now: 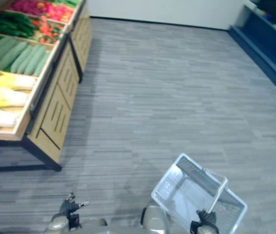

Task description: Pick vegetable in the basket

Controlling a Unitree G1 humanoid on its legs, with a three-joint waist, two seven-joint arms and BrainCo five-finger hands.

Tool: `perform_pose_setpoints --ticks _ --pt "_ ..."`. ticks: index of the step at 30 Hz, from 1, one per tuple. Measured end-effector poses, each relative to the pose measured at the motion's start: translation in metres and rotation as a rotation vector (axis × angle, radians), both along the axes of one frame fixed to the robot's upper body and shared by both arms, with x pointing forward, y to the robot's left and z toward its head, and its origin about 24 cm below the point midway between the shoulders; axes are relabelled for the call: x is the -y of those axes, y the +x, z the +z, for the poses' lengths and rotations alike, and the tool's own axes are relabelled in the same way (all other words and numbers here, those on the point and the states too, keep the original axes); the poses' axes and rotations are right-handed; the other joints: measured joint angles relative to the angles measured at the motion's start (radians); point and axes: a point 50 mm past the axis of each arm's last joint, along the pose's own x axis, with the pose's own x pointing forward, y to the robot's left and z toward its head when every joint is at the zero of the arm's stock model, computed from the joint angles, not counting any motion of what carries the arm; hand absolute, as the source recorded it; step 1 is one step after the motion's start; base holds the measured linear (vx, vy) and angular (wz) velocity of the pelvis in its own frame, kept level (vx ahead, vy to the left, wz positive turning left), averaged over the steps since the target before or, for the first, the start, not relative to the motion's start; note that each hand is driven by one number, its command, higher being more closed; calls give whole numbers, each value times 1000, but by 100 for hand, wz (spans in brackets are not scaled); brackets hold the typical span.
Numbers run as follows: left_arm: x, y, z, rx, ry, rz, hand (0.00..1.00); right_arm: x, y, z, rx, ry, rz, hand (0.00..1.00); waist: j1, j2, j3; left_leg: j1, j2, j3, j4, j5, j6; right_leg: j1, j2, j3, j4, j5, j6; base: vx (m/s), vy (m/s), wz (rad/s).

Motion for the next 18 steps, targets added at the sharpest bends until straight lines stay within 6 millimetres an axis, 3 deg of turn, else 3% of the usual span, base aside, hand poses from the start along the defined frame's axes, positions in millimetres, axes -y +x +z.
perform_pose_setpoints --ticks 1,2,3,4,5,6,8,9,10,11,12,13,15,17,18 --pt "2 4 1 10 -3 -3 0 0 2 1 9 0 -1 100 -2 9 1 2 19 -42 -14 -7 -25 -9 -2 22 -206 49 -9 435 -366 126" --pt "0 4 1 7 -3 7 0 0 6 1 20 6 -3 100 1 9 1 4 34 -80 -19 -24 -59 -14 -14 67 -409 141 -7 448 -400 115" --pt "-1 3 0 2 -3 20 0 -1 8 1 24 11 -5 100 3 6 3 14 40 -97 -23 -34 -77 -11 -25 91 -488 185 -3 503 -472 100" --pt "-5 -2 -2 -15 0 44 0 -2 9 1 27 22 -10 100 7 -6 11 46 51 -126 -38 -61 -116 7 -46 135 -572 245 19 422 -433 70" --pt "-8 -8 -4 -33 0 68 0 0 9 1 32 26 -21 100 11 5 13 70 69 -135 -48 -79 -127 11 -32 134 -531 302 34 634 -587 77" --pt "8 -19 -10 -63 -55 116 0 7 15 4 60 28 -69 100 27 70 16 85 123 -133 4 -75 -104 -39 11 123 -324 180 -11 504 -465 47" --pt "11 -25 -12 -68 -72 161 0 7 16 4 61 28 -69 100 36 87 15 60 138 -139 85 -48 -112 -37 12 99 -242 105 -37 416 -395 46" --pt "11 -31 -13 -75 -82 195 0 9 15 5 55 25 -70 100 31 99 11 -4 161 -165 239 -20 -121 3 12 62 -224 58 -43 438 -413 80" --pt "8 -33 -12 -67 -76 216 0 6 13 3 41 33 -66 100 31 103 15 -106 188 -188 459 46 -114 68 17 15 -239 28 -65 441 -389 82" --pt "7 -35 -12 -70 -73 223 0 4 13 2 35 39 -58 100 34 104 18 -150 203 -190 562 83 -120 104 24 -1 -255 17 -72 449 -322 56" --pt "5 -45 -13 -88 -70 238 0 -3 17 1 20 45 5 100 53 99 29 -241 228 -152 816 78 -119 207 45 -19 -316 6 -101 451 -258 17" --pt "5 -48 -14 -89 -72 247 0 -4 20 1 20 45 30 100 64 95 32 -264 227 -127 880 64 -114 243 50 -22 -347 3 -109 439 -213 1" --pt "5 -52 -14 -106 -71 242 0 -10 27 1 19 51 88 100 92 83 34 -327 200 -40 944 17 -110 341 54 -29 -440 2 -114 424 -118 -2" --pt "4 -53 -15 -109 -71 242 0 -11 37 3 28 54 110 100 103 78 38 -409 152 82 828 -43 -108 411 50 -60 -496 15 -99 461 -33 13" --pt "4 -52 -14 -106 -69 236 0 -12 39 3 25 52 117 100 107 75 39 -426 121 173 707 -48 -90 432 43 -83 -510 5 -83 606 53 64"
